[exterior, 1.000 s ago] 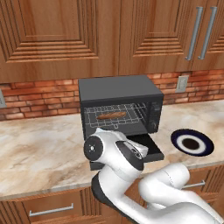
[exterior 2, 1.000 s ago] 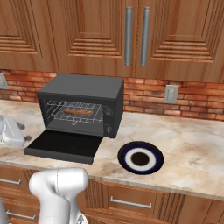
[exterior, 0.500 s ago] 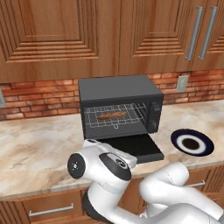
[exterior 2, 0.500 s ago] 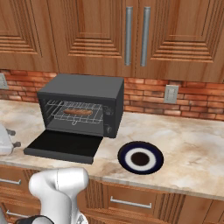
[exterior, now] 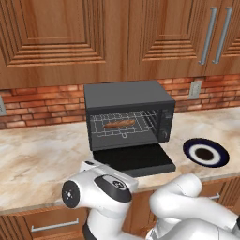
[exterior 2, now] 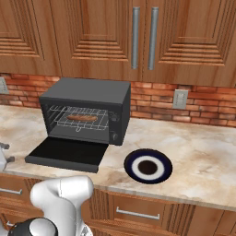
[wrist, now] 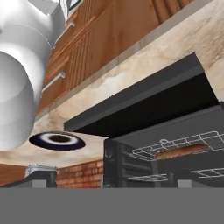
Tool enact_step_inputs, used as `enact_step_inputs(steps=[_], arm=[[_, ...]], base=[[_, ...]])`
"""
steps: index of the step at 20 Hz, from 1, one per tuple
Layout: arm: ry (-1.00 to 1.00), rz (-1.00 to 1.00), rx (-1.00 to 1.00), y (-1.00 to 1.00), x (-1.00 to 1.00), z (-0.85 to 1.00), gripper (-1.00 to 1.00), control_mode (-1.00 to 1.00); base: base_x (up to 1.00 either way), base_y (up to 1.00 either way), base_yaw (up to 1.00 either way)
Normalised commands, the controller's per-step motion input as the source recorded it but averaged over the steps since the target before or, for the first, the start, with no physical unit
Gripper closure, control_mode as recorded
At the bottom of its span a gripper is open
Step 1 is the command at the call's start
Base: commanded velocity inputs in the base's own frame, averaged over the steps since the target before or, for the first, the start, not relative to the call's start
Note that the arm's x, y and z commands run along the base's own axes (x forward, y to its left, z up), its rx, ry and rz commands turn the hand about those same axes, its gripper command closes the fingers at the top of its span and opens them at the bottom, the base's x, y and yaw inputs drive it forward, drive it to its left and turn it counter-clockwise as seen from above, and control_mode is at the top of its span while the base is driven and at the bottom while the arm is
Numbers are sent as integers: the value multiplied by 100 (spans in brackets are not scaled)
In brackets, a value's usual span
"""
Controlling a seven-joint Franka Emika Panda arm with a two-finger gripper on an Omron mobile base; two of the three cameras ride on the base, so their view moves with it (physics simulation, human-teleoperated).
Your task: Pull the toaster oven rack outwards. Pick up the baguette from the plate and place it on the toaster oven rack. Close the toaster oven door fully and set the temperature to the lowest setting.
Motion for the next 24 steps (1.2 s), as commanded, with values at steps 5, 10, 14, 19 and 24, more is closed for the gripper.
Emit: enact_step_inputs(steps=[5,10,14,19,24], arm=[[-6,0,0,19,-4,-20,-100,-100],[-10,0,0,12,-4,-21,-100,-100],[-10,0,5,3,-6,-17,-100,-100],[-2,0,7,0,-2,-11,-100,-100],[0,0,9,0,0,-10,-100,-100]], base=[[0,0,0],[0,0,0],[0,0,0],[0,0,0],[0,0,0]])
